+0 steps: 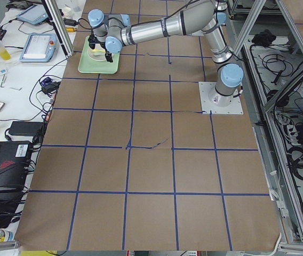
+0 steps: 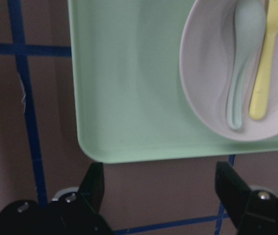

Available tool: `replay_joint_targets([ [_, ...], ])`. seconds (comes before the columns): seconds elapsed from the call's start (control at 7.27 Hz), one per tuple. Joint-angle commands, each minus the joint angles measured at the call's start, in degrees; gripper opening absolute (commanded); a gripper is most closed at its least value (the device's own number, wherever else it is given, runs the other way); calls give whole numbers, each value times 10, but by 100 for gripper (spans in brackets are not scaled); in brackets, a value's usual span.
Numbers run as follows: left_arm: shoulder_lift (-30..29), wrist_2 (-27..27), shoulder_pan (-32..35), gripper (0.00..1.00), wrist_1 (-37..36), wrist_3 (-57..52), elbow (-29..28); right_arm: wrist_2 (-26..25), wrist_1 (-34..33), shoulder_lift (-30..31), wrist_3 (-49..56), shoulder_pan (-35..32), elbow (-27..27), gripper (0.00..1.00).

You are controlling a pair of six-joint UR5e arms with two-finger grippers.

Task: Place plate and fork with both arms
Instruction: 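Raise the left gripper and draw it back from the tray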

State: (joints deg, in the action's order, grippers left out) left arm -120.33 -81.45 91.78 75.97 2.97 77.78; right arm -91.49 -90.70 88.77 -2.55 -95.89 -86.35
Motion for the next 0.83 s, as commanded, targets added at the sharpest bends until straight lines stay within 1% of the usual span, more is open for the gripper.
replay_joint_targets([
  [0.0,140,-91,-2,100,15,-17,118,0,0,0,0,0,0,100],
  [0.14,191,-92,-1,100,42,-13,127,-1,0,0,0,0,0,100],
  [0.28,229,-93,1,100,84,-11,126,0,0,0,0,0,-1,100],
  [0.55,273,-89,3,100,96,-10,114,0,0,0,0,0,-1,100],
  [0.69,279,-85,4,100,98,-9,111,0,0,0,0,0,-1,100],
])
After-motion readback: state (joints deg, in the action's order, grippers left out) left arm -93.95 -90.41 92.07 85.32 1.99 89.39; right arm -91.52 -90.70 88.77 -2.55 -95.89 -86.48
